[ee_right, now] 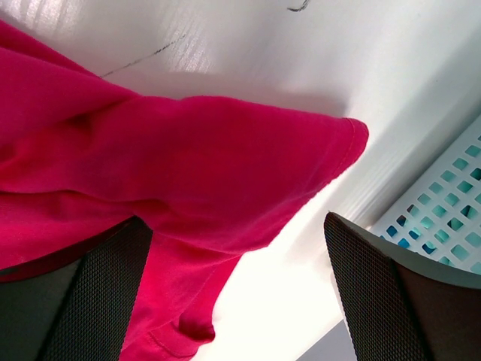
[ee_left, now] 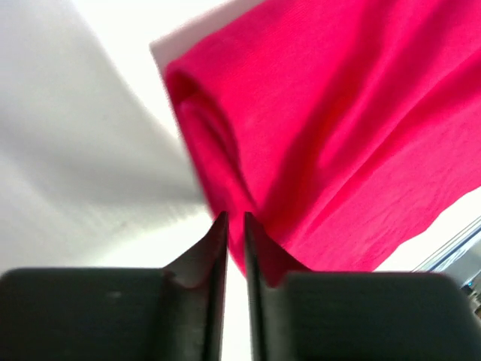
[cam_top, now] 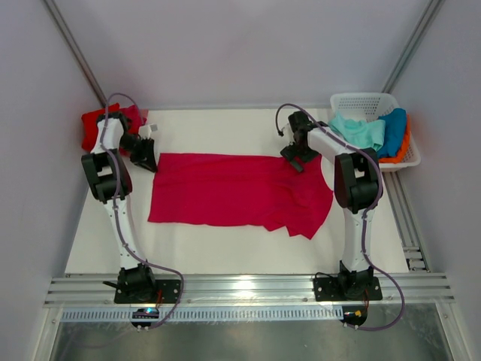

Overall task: Fold and stack the t-shirts
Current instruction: Fold the tshirt

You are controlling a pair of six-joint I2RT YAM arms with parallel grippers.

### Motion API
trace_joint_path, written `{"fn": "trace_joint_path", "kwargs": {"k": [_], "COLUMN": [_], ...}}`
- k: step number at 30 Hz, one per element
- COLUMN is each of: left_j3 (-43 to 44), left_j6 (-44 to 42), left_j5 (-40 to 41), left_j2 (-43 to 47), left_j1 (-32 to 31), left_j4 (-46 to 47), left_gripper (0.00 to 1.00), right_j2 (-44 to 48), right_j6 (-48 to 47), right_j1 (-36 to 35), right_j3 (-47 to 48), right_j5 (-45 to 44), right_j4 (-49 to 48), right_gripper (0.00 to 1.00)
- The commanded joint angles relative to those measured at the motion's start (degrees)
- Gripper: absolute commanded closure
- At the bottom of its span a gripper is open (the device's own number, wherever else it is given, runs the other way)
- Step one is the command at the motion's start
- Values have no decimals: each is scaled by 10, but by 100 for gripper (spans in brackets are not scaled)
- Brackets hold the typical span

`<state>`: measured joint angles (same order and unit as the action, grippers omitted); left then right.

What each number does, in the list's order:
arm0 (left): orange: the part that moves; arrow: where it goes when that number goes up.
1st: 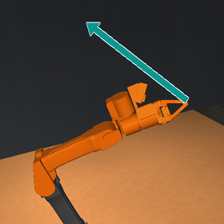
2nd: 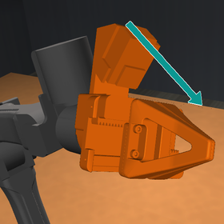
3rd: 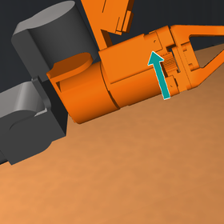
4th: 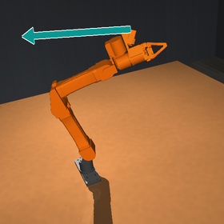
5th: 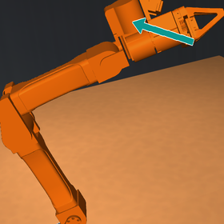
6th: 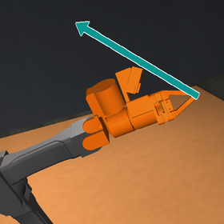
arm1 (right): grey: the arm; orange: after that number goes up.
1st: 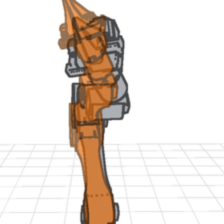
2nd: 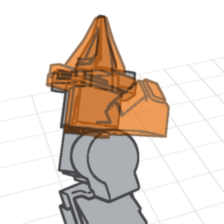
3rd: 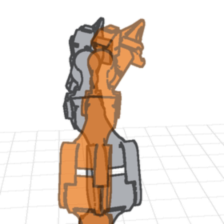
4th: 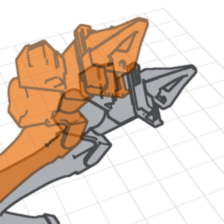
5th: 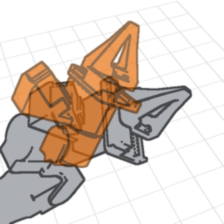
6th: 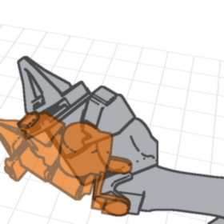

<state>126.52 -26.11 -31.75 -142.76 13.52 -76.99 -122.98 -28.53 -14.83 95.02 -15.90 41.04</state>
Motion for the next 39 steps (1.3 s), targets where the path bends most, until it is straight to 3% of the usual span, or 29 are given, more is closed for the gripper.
{"fn": "trace_joint_path", "kwargs": {"k": [1,4,9,22,30,36,39], "left_j3": [7,7,8,27,33,36,36], "left_j6": [6,4,6,56,55,61,62], "left_j5": [13,9,-8,-83,-89,-101,-101], "left_j2": [32,30,25,-9,-27,-38,-43], "left_j1": [8,8,8,8,1,-5,-11], "left_j4": [-49,-50,-53,-13,-6,-1,2], "left_gripper": [76,59,52,53,53,56,62], "right_j2": [26,27,28,28,26,26,26], "right_j6": [0,-1,0,0,-1,0,-1], "right_j1": [3,3,2,-2,-5,-7,-8], "right_j3": [-4,-4,-5,-12,-8,-9,-10], "right_j5": [-5,-7,-6,-5,-5,-5,-6], "right_j4": [20,21,21,23,24,24,24], "right_gripper": [1,1,1,1,0,1,0]}}
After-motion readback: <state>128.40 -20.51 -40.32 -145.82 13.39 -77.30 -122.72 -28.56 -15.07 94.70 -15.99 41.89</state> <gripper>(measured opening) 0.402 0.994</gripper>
